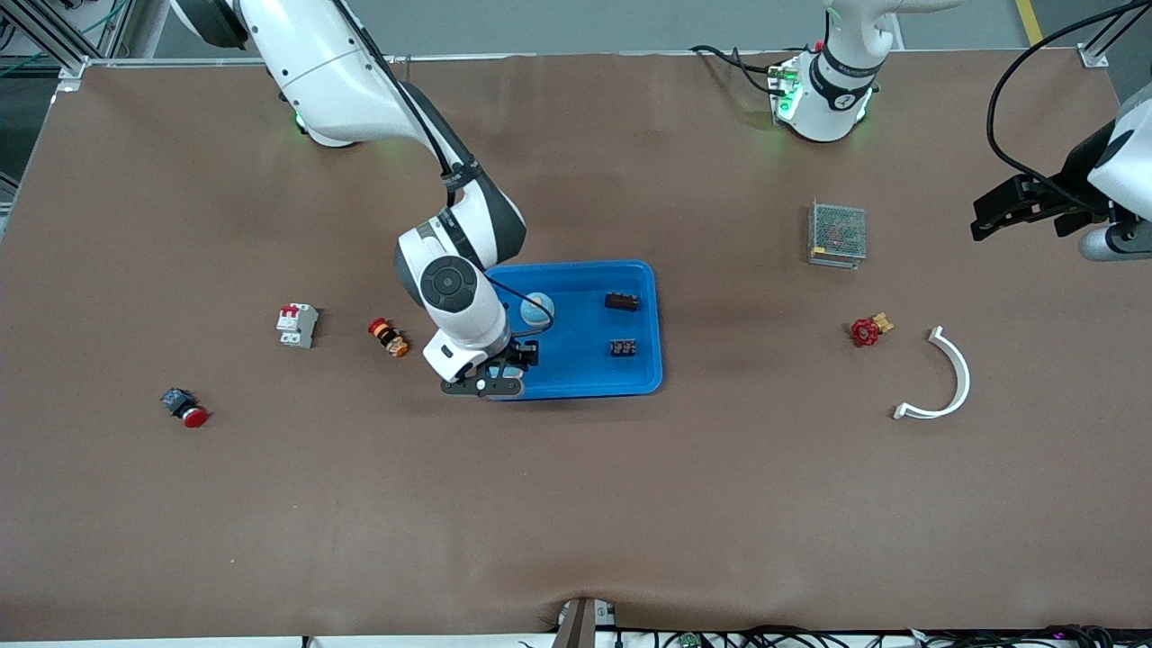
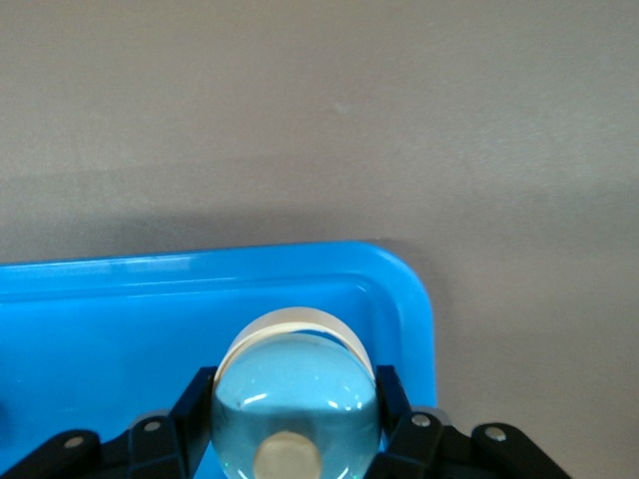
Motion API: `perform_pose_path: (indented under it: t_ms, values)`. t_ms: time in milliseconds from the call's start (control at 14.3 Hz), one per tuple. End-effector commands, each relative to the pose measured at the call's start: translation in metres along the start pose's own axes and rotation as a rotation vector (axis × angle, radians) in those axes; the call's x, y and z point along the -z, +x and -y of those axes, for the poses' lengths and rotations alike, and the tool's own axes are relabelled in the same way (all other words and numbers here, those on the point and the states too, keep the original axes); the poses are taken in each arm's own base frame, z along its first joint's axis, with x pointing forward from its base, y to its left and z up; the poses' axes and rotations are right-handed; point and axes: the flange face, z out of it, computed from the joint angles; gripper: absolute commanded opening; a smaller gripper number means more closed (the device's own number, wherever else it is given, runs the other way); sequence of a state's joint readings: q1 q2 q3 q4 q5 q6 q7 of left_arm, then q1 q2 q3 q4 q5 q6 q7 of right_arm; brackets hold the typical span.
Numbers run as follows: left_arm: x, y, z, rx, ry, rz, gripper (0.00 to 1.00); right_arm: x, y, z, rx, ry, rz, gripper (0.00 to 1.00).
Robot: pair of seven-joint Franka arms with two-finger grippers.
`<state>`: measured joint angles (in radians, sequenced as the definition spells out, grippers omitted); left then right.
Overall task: Place electrolytic capacitor and blue bell in tray
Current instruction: 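Lower the bell into the tray and open the right gripper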
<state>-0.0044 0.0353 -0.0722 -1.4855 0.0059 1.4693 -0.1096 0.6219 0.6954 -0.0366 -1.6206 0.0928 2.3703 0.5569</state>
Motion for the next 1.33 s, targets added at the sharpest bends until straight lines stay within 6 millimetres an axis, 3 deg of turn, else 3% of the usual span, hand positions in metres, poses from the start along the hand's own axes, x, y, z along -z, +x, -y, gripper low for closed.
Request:
perform_pose_path:
  t_ms: [0, 840, 910, 980, 1050, 1260]
  values:
    - [0.004, 0.002, 0.004, -0.016, -0.001, -0.007, 1.0, -0.013, -0.005, 0.015, -0.009, 0.0, -0.005, 0.48]
    - [0.004, 0.001, 0.006, -0.002, -0.001, -0.005, 1.0, -0.03, -0.019, 0.029, 0.017, 0.001, -0.012, 0.53]
    - [0.004, 0.001, 0.006, -0.002, -0.001, -0.005, 1.0, -0.031, -0.019, 0.028, 0.019, 0.0, -0.01, 0.56]
    - [0.004, 0.001, 0.006, -0.004, -0.001, -0.005, 1.0, -0.031, -0.02, 0.029, 0.019, 0.0, -0.009, 0.67]
    - [0.004, 0.002, 0.007, -0.002, -0.001, -0.005, 1.0, -0.031, -0.021, 0.03, 0.02, -0.001, -0.008, 0.98]
    - [0.003, 0.002, 0.007, -0.008, -0.001, -0.004, 1.0, -0.029, -0.024, 0.033, 0.028, -0.005, -0.001, 1.0]
